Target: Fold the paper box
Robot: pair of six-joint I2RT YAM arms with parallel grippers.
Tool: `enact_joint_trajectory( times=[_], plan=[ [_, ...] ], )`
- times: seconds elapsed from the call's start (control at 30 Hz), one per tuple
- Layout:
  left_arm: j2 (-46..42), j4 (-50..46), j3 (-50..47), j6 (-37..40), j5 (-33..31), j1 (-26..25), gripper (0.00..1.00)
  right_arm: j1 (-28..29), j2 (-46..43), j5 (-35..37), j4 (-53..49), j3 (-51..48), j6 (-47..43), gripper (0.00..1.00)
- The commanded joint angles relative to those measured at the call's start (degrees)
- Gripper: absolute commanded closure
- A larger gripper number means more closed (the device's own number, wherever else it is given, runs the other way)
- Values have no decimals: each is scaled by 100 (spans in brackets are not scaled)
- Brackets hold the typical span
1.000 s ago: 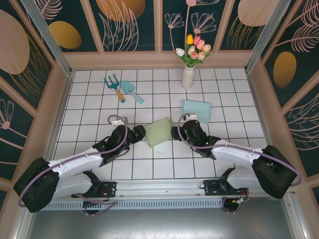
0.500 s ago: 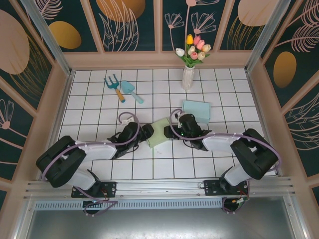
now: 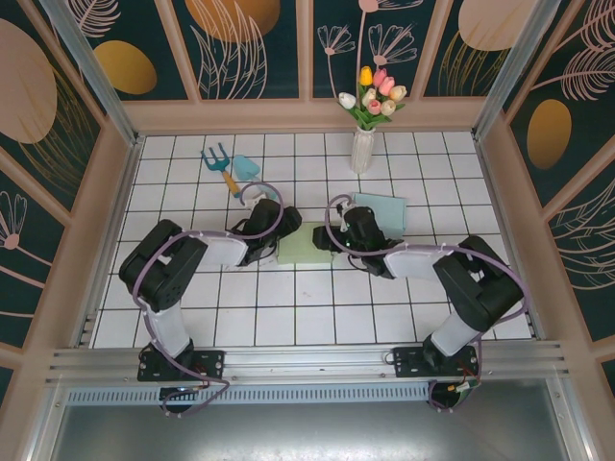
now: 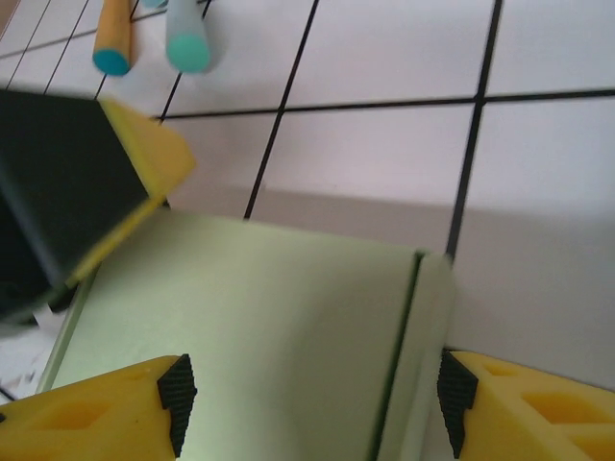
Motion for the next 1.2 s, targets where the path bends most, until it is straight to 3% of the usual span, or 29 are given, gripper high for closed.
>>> enact_joint_trajectory(
  times=[0.0, 0.27, 0.43, 0.47, 0.63, 0.67, 0.77, 0.83, 0.9, 1.03, 1.1, 1.17],
  plan=[
    [46, -271, 215, 209, 27, 116, 25, -131, 7, 111, 63, 136, -105, 29],
    [-1295, -1285, 587, 1058, -697, 225, 19, -121, -1259, 593, -570, 4, -442, 26],
    [-2919, -1179, -126, 2132, -1453, 224, 1, -120, -2616, 1314, -1141, -212, -831, 11],
    [-3341, -1026, -436, 2407, -1705, 231, 1, -136, -2939, 1595, -1247, -293, -930, 1],
    [-5071, -131, -1996, 4114, -2970, 224, 1, -206, -4198, 3164, -1409, -758, -1549, 1],
    [-5397, 361, -2430, 4792, -3069, 225, 2, -239, -4368, 3484, -1383, -859, -1676, 1],
    [-6028, 2320, -3837, 5772, -3654, 224, 2, -387, -4666, 4029, -1106, -1200, -2033, 1],
    [-6007, 3377, -4472, 6103, -3706, 276, 1, -571, -4776, 4101, -870, -1479, -2154, 1],
    [-5700, 3352, -4491, 6119, -3733, 453, 1, -830, -4799, 4079, -692, -1713, -2243, 1],
    [-4830, 4361, -4941, 5877, -2884, 1141, 1, -1491, -4800, 4030, -290, -2140, -2228, 1],
    [-4636, 4287, -4802, 5691, -2842, 1301, 1, -1860, -4815, 3878, 178, -2454, -2233, 1],
    [-4448, 4275, -4692, 5565, -2399, 1506, 1, -2250, -4813, 3647, 735, -2810, -2290, 1]
  ],
)
